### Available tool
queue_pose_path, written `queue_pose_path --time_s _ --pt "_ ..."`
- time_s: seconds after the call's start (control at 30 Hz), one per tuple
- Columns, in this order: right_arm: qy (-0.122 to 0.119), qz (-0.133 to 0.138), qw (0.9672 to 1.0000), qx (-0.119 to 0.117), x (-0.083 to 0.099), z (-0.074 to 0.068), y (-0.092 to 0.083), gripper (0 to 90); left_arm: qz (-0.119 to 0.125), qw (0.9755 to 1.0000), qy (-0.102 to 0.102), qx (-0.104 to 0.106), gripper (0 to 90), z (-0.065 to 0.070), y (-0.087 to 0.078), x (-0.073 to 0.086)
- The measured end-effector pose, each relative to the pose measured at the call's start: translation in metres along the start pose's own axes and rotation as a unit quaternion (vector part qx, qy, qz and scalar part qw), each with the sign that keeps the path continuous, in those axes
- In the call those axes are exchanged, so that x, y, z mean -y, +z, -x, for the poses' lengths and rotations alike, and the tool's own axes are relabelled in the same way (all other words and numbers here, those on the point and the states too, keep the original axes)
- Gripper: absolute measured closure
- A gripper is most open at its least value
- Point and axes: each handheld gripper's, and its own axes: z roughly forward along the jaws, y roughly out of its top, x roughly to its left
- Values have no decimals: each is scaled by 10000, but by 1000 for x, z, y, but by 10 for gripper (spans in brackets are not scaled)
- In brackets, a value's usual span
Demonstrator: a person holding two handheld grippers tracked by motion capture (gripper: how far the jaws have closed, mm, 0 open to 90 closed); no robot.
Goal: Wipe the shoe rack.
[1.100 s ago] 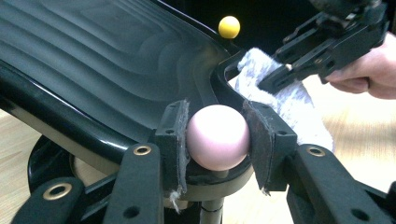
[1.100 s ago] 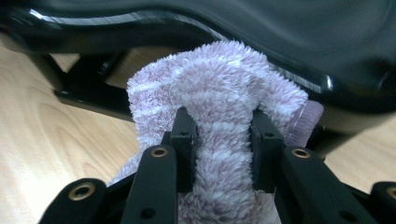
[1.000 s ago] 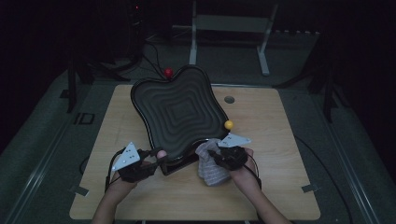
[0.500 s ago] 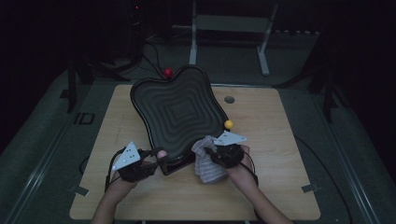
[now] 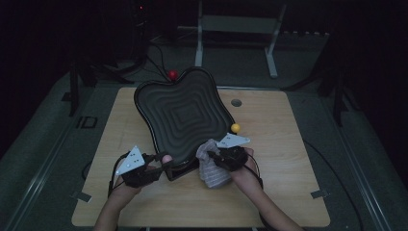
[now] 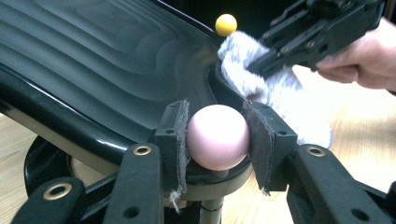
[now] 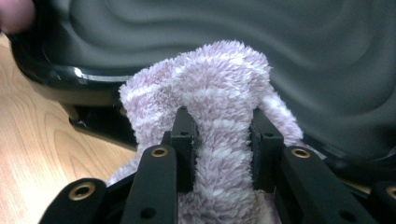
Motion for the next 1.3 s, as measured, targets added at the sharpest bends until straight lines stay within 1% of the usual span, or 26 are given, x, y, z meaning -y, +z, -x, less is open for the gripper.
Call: queue_pose_path --time_s 0.07,0.1,0.17,0.23,0.33,0.43,0.53,0.6,0.63,0.7,0.8,0.9,1.03,1.07,1.13,1.2,1.27,1.3 --pt "1 -28 10000 11 1 -2 1 686 -3 10000 5 -1 601 0 0 0" --pt "-39 -51 10000 31 0 -3 0 686 1 10000 1 6 601 0 0 0" --pt "-44 72 10000 -29 -8 -5 -5 685 11 10000 4 8 601 0 0 0" --pt "-44 158 9999 -19 -13 -5 -7 684 3 10000 2 16 601 0 0 0" --pt "-39 192 9998 22 -15 -6 -2 685 1 10000 -3 30 601 -1 0 0" --pt "18 124 9999 -45 -10 -6 6 685 -1 10000 0 18 601 0 0 0" --pt "0 67 10000 -29 -11 -7 5 685 -3 10000 -2 18 601 0 0 0" --pt "-37 161 9998 -79 -17 -9 -1 684 -8 10000 2 10 601 0 0 0" --pt "-52 208 9997 -65 -20 -10 -3 684 -7 10000 5 16 601 0 0 0" --pt "-86 246 9997 -9 -21 -12 0 685 -9 10000 4 35 602 -1 0 0" --pt "-59 216 9997 -18 -15 -13 9 686 -9 10000 -4 25 602 -1 0 0" --pt "-18 127 9999 -48 -10 -13 11 686 -8 10000 -8 24 602 -1 0 0" --pt "-89 -5 9999 -78 -12 -14 8 686 -15 10000 -6 16 601 0 0 -1" --pt "-113 25 9999 -76 -14 -15 6 686 -13 10000 -4 19 601 0 0 0" --pt "-154 101 9998 9 -14 -15 4 686 -18 10000 3 19 602 0 0 -1" --pt "-141 55 9998 94 -10 -13 9 687 -18 10000 1 26 602 -1 0 -1" --pt "-40 25 10000 8 -3 -9 15 688 -7 10000 -5 14 602 0 1 -1" --pt "-25 -65 10000 18 -1 -10 18 688 -5 10000 -9 10 602 0 1 -1"
